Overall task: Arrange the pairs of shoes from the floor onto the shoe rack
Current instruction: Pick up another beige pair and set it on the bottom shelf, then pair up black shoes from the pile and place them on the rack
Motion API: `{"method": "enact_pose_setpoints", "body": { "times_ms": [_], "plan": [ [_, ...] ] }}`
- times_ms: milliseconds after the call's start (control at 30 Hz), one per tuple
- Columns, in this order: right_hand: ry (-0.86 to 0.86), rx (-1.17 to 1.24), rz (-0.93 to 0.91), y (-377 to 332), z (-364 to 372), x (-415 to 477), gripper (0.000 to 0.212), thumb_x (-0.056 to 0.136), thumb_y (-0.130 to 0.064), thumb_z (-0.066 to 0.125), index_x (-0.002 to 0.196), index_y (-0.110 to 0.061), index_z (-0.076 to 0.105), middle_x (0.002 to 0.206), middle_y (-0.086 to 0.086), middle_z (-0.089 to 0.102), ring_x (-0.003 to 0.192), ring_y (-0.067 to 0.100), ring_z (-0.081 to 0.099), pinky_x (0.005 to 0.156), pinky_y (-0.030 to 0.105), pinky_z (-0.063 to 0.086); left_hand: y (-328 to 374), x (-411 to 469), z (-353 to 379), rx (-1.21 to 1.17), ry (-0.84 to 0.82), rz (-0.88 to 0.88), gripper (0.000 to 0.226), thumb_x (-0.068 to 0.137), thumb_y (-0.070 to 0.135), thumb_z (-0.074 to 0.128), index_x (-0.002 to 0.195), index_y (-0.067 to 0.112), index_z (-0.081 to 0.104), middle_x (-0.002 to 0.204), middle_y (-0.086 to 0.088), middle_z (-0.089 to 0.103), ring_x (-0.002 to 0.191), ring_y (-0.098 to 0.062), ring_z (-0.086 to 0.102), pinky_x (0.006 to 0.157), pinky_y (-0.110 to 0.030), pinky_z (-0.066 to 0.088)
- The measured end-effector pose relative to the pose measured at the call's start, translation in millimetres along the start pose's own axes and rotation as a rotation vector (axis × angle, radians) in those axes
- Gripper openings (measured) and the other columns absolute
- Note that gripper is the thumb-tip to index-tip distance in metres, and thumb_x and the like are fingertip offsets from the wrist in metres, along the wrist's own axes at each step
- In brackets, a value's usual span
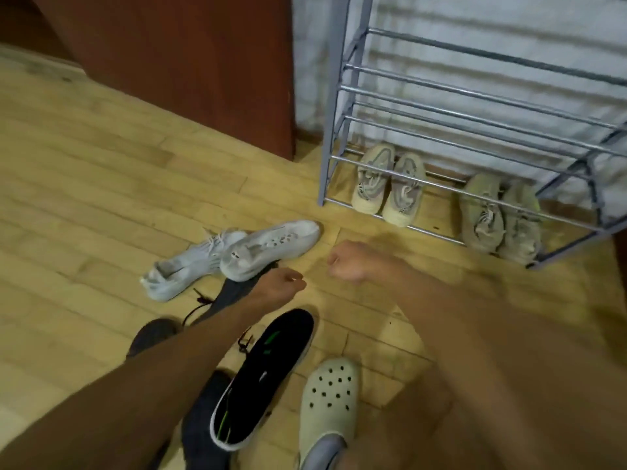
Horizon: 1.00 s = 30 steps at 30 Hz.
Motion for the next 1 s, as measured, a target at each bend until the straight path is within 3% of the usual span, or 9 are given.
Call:
{"method": "enact_pose_setpoints", "body": {
  "times_ms": [133, 267, 333, 433, 467, 533, 633, 833, 1000],
  "plan": [
    [-0.014, -0.009, -0.063, -47.8, 44.5, -31.3, 0.036, 0.094, -0.022, 0.050, 0.126, -0.008, 0.058, 0.121, 0.009, 0.060, 0.103, 0.026, 0.061, 0.084, 0.032, 0.049, -70.8, -49.3, -3.4, 0.006, 0.003, -0.096, 0.041, 0.092, 0.031, 0.056, 0.129, 0.014, 0.057, 0.123, -0.007, 0.062, 0.101, -0.019, 0.060, 0.084, -0.028, 0.046],
    [-0.011, 0.147, -0.109, -71.0, 103.7, -54.4, 0.035, 0.092, -0.017, 0.048, 0.120, -0.002, 0.062, 0.117, 0.017, 0.065, 0.096, 0.031, 0.064, 0.084, 0.035, 0.053, -136.2, -86.6, 5.8, 0.033, 0.048, -0.191, 0.041, 0.091, 0.027, 0.056, 0.130, 0.013, 0.055, 0.120, -0.008, 0.063, 0.092, -0.017, 0.058, 0.078, -0.028, 0.050],
    [-0.103, 0.061, -0.117, -70.4, 138.4, -61.7, 0.037, 0.093, -0.020, 0.051, 0.124, -0.003, 0.061, 0.123, 0.016, 0.063, 0.107, 0.032, 0.062, 0.095, 0.041, 0.051, -160.9, -102.3, 17.5, 0.010, 0.045, -0.221, 0.031, 0.091, 0.021, 0.056, 0.122, 0.012, 0.056, 0.119, -0.010, 0.061, 0.091, -0.016, 0.053, 0.072, -0.022, 0.043],
    [-0.339, -0.175, -0.153, -67.6, 173.1, -76.0, 0.046, 0.095, -0.024, 0.054, 0.131, 0.005, 0.053, 0.129, 0.025, 0.058, 0.102, 0.038, 0.061, 0.078, 0.041, 0.050, -187.9, -117.2, 27.8, -0.079, 0.100, -0.272, 0.008, 0.089, 0.011, 0.057, 0.096, 0.014, 0.060, 0.104, -0.010, 0.057, 0.096, -0.020, 0.053, 0.079, -0.027, 0.041],
    [-0.356, -0.192, -0.176, -69.3, 173.7, -79.2, 0.046, 0.096, -0.024, 0.053, 0.131, 0.006, 0.053, 0.125, 0.026, 0.060, 0.094, 0.038, 0.060, 0.069, 0.038, 0.045, -196.1, -119.1, 28.8, -0.124, 0.136, -0.292, 0.019, 0.089, 0.012, 0.059, 0.108, 0.009, 0.060, 0.110, -0.011, 0.057, 0.102, -0.023, 0.055, 0.082, -0.029, 0.042],
    [-0.288, -0.210, -0.207, -75.0, 163.4, -82.0, 0.042, 0.095, -0.023, 0.053, 0.129, 0.003, 0.056, 0.114, 0.021, 0.064, 0.094, 0.035, 0.060, 0.072, 0.035, 0.045, -211.9, -120.4, 31.8, -0.136, 0.166, -0.354, 0.051, 0.088, 0.022, 0.064, 0.134, 0.005, 0.049, 0.130, -0.013, 0.053, 0.118, -0.029, 0.053, 0.090, -0.032, 0.044],
    [-0.116, -0.155, -0.216, -85.6, 138.6, -84.3, 0.036, 0.093, -0.019, 0.052, 0.123, -0.002, 0.063, 0.125, 0.017, 0.063, 0.113, 0.033, 0.059, 0.097, 0.041, 0.049, -224.8, -121.7, 44.8, -0.080, 0.107, -0.427, 0.055, 0.086, 0.037, 0.063, 0.133, 0.012, 0.049, 0.130, -0.014, 0.050, 0.108, -0.028, 0.054, 0.085, -0.033, 0.048],
    [-0.050, -0.067, -0.253, -93.6, 121.8, -89.9, 0.032, 0.093, -0.020, 0.053, 0.120, -0.009, 0.066, 0.125, 0.012, 0.064, 0.114, 0.028, 0.059, 0.100, 0.039, 0.047, -235.5, -103.0, 47.1, 0.058, 0.174, -0.509, 0.066, 0.082, 0.038, 0.063, 0.135, 0.008, 0.036, 0.136, -0.021, 0.040, 0.120, -0.041, 0.046, 0.095, -0.051, 0.049],
    [-0.093, -0.153, -0.233, -84.8, 125.8, -96.5, 0.037, 0.093, -0.021, 0.055, 0.126, -0.004, 0.062, 0.129, 0.017, 0.061, 0.118, 0.034, 0.057, 0.101, 0.041, 0.046, -213.6, -113.2, 47.7, -0.249, 0.060, -0.516, 0.023, 0.087, 0.014, 0.061, 0.100, -0.004, 0.055, 0.082, -0.017, 0.060, 0.071, -0.028, 0.059, 0.071, -0.045, 0.059]
  ]
}}
Point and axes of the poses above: each hand's wrist, its own x-axis towards the middle knuckle, its own z-axis out of the palm, y = z × x, the point moved 7 cm from there along x, towards the middle knuckle
